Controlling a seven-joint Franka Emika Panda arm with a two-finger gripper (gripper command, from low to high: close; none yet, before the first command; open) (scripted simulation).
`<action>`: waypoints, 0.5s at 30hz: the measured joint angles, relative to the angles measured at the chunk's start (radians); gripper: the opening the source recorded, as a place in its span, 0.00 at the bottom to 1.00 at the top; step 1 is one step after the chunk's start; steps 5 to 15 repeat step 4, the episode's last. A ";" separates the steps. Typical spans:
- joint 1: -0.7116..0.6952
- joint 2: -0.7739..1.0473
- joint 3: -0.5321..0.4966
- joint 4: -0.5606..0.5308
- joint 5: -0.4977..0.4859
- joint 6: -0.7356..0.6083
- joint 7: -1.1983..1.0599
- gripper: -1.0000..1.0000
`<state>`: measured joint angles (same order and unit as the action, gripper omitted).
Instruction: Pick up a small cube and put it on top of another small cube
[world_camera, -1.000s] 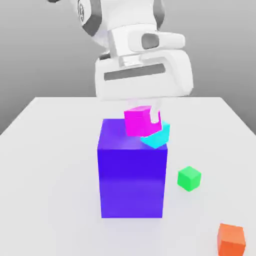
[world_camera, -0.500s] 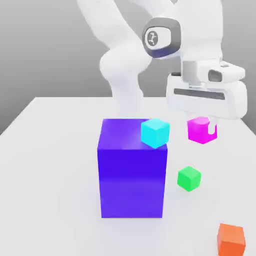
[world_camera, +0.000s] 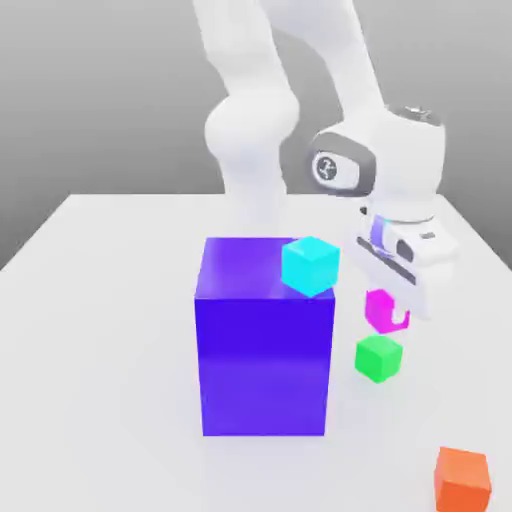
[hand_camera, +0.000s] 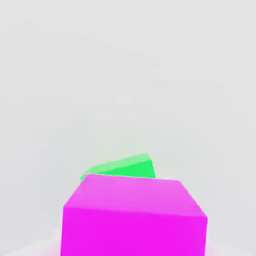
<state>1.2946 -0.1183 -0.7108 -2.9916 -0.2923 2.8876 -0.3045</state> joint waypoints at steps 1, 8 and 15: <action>0.028 0.043 -0.003 -0.001 0.086 0.040 -0.058 0.00; 0.028 0.043 -0.003 -0.001 0.086 0.039 -0.058 1.00; 0.028 0.043 -0.003 -0.001 0.086 0.039 -0.058 1.00</action>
